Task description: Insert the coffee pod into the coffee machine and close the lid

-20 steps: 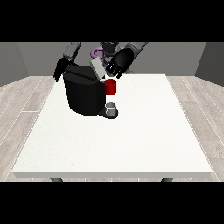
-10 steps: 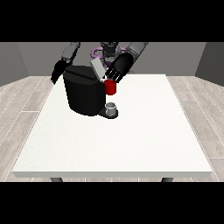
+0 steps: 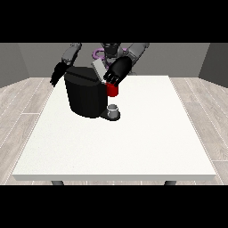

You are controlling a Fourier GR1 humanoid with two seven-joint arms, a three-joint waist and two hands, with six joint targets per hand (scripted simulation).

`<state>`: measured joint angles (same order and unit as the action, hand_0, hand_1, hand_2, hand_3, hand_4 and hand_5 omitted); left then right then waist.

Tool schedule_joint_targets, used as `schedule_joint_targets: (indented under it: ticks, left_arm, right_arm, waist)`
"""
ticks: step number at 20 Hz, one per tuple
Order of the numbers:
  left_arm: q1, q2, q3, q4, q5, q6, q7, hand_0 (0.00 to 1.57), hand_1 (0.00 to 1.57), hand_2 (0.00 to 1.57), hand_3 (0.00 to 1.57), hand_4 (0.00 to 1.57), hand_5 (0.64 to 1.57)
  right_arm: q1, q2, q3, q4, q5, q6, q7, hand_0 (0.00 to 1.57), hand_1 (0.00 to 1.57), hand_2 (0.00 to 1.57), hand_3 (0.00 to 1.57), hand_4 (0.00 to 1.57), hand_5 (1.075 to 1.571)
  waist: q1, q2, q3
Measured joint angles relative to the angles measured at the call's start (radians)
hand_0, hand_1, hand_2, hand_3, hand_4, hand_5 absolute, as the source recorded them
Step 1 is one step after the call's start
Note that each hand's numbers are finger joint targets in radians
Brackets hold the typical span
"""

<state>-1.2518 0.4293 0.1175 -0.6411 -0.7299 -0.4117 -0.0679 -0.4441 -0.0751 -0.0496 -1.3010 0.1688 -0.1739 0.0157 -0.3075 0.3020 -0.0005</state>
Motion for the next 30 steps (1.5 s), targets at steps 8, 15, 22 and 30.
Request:
schedule_joint_targets:
  ticks: [8, 15, 22, 30]
  left_arm:
    - [-0.021, 0.012, 0.001, -0.003, -0.009, 0.012, -0.034, 1.2, 1.2, 1.22, 1.18, 0.36, 1.571]
    - [-0.02, 0.005, -0.019, -0.007, -0.045, 0.062, -0.037, 1.22, 1.22, 1.23, 1.1, 0.0, 1.571]
    - [-0.016, 0.048, -0.052, 0.001, -0.103, 0.095, -0.083, 1.14, 1.14, 1.15, 1.0, 0.0, 1.571]
    - [-0.014, 0.049, -0.033, 0.011, -0.106, 0.136, -0.114, 1.21, 1.21, 1.18, 0.96, 0.0, 1.571]
  right_arm:
    - [-0.016, -0.003, -0.017, 0.02, -0.006, -0.008, -0.008, 0.0, 0.0, 0.0, 0.0, 0.0, 1.571]
    - [-0.027, -0.013, -0.023, 0.032, -0.008, -0.003, -0.001, 0.0, 0.0, 0.0, 0.0, 0.0, 1.571]
    - [-0.035, -0.012, -0.018, 0.014, -0.005, -0.006, -0.002, 0.0, 0.0, 0.0, 0.0, 0.0, 1.571]
    - [-0.032, -0.005, -0.015, 0.006, -0.006, -0.011, 0.003, 0.0, 0.0, 0.0, 0.0, 0.0, 1.571]
  waist:
    - [0.013, 0.015, 0.0006]
    - [0.013, 0.014, 0.0008]
    - [0.001, 0.036, 0.0012]
    - [-0.008, 0.049, 0.0017]
